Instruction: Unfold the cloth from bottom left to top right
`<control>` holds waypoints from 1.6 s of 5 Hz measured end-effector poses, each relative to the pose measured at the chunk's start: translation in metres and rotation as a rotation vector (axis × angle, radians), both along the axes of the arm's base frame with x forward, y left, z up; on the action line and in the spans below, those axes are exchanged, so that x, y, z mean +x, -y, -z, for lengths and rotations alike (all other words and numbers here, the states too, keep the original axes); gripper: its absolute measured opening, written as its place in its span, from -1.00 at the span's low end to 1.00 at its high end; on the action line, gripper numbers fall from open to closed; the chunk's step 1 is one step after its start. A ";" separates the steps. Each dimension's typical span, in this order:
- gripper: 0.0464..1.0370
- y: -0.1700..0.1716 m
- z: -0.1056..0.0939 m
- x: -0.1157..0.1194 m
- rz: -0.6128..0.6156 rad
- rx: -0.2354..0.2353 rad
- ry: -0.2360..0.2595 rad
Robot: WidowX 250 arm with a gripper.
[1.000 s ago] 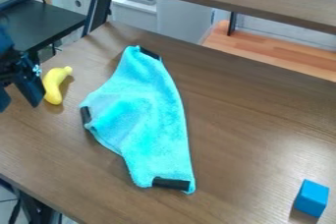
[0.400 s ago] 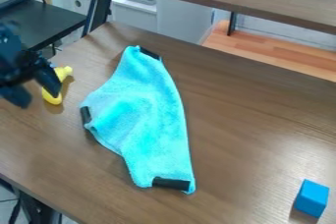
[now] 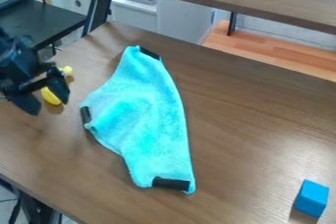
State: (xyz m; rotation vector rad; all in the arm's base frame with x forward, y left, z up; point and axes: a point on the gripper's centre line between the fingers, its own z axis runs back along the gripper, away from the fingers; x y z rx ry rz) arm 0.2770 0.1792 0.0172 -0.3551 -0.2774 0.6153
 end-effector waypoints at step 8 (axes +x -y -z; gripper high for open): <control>-0.75 0.047 0.020 0.034 -0.039 -0.018 -0.078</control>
